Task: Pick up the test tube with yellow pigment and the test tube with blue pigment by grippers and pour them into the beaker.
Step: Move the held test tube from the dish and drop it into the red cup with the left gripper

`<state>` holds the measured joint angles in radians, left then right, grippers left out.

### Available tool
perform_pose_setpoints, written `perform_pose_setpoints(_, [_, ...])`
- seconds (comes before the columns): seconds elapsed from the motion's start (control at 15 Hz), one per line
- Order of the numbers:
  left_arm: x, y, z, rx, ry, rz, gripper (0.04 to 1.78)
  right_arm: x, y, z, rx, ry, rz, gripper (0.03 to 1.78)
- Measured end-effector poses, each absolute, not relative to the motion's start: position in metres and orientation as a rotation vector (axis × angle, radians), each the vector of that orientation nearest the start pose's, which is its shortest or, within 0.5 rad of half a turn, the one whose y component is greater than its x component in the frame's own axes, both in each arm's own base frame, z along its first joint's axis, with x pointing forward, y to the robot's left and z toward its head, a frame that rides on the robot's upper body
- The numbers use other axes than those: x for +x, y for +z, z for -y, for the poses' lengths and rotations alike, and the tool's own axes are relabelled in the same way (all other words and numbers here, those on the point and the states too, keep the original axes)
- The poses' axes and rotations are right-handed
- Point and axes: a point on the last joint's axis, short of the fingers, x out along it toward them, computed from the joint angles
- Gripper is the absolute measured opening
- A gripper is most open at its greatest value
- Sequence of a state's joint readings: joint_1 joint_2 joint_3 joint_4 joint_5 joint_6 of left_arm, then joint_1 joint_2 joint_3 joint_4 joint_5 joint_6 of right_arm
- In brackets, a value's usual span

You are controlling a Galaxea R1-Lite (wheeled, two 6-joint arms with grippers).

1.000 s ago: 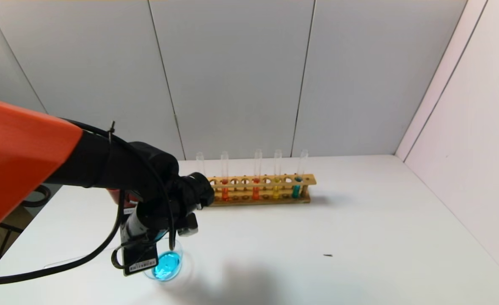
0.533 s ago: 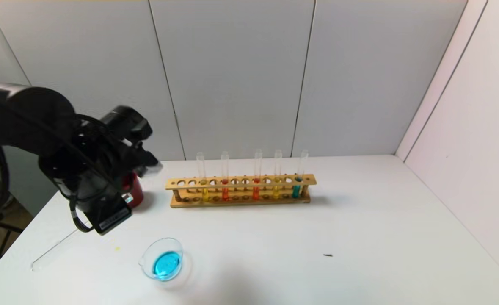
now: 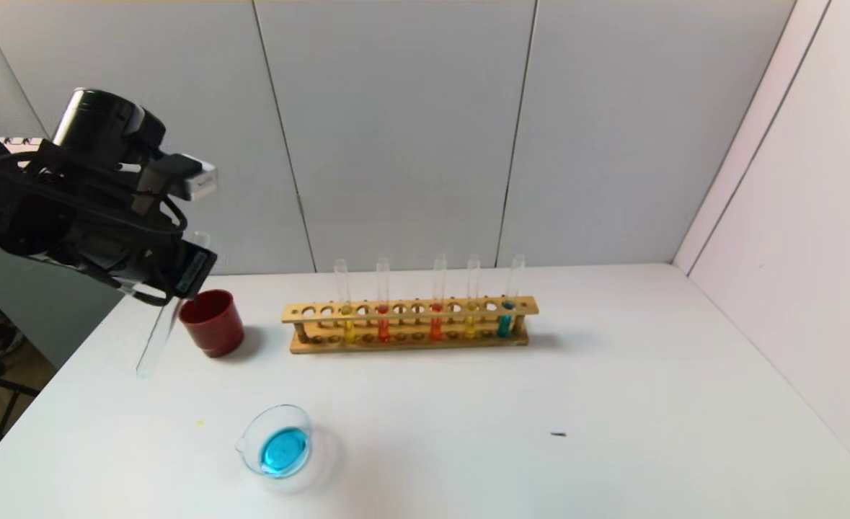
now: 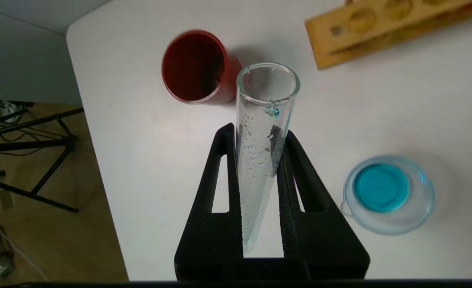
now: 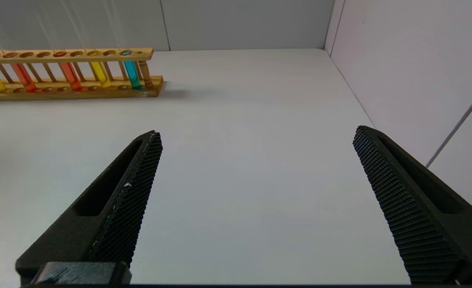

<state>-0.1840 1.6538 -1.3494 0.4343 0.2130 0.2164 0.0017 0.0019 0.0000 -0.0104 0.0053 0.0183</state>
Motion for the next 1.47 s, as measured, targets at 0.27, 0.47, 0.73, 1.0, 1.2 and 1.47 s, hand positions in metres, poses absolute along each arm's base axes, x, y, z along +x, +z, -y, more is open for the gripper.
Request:
perform_pose_setpoints(0.27, [0.323,0.245,0.030,0.292,0.040,-0.607,0.31,-0.023,0.077,0.000,0.018,0.007,0.008,1.74])
perform_pose_setpoints(0.47, [0.356,0.244,0.015,0.177,0.124,-0.529,0.31,-0.023,0.077,0.000,0.018,0.007,0.008,1.74])
perform_pose_setpoints(0.73, [0.391,0.237,0.004,0.008,0.216,-0.489,0.31,-0.023,0.077,0.000,0.018,0.007,0.008,1.74])
perform_pose_setpoints(1.0, [0.410,0.222,-0.006,-0.080,0.274,-0.499,0.31,-0.023,0.077,0.000,0.018,0.007,0.008,1.74])
perform_pose_setpoints(1.2, [0.418,0.211,-0.007,-0.115,0.287,-0.511,0.31,-0.023,0.077,0.000,0.018,0.007,0.008,1.74])
perform_pose_setpoints(1.47, [0.421,0.201,-0.010,-0.116,0.307,-0.517,0.31,-0.023,0.077,0.000,0.018,0.007,0.008,1.74])
